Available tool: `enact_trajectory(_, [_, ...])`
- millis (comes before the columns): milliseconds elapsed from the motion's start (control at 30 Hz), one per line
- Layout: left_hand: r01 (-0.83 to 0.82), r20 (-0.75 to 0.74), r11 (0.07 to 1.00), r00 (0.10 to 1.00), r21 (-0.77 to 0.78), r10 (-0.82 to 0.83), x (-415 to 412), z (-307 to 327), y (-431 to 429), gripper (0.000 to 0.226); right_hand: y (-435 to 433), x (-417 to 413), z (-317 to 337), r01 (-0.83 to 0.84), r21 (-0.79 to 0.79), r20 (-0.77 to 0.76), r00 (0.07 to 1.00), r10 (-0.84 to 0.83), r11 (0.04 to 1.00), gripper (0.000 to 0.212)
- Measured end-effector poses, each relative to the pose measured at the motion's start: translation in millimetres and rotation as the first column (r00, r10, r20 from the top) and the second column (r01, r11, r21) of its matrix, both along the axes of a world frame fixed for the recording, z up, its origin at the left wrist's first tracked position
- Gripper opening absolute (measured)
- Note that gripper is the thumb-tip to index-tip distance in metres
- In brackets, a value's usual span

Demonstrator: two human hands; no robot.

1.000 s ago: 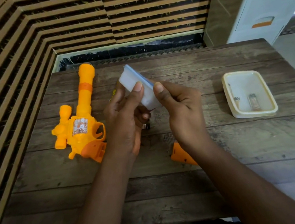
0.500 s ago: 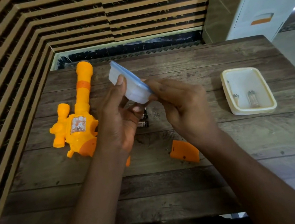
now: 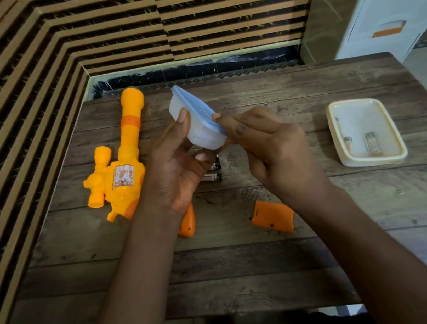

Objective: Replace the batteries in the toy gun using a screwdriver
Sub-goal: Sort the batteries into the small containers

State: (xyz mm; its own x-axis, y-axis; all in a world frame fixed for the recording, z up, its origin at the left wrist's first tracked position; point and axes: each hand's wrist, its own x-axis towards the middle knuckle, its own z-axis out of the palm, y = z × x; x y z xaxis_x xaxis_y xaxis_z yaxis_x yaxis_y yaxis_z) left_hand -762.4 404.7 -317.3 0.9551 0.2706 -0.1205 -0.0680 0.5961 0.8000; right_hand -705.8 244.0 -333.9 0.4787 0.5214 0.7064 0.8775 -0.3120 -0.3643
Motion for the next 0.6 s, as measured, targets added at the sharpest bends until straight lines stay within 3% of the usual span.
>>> enact_trajectory(200, [0.056,0.020,0.998,0.998,-0.013,-0.056,8,-5,-3,0.035,-8,-4,5,0.061,-0.053,0.036,0.998,-0.059,0.997,0.054])
enact_trajectory(333, [0.067,0.005,0.997,0.998,-0.029,-0.067,10,-6,-4,0.044,-13,-5,9,0.074,-0.104,0.083,0.994,-0.065,0.992,0.050])
enact_trajectory(500, [0.064,0.004,0.997,0.998,-0.037,-0.063,11,-5,-7,0.042,-18,2,8,0.043,-0.102,0.065,0.997,-0.037,0.994,0.056])
enact_trajectory(600, [0.087,0.006,0.996,0.996,-0.034,-0.087,15,-5,-13,0.064,-24,5,6,0.062,-0.054,0.031,0.998,-0.060,0.997,0.063])
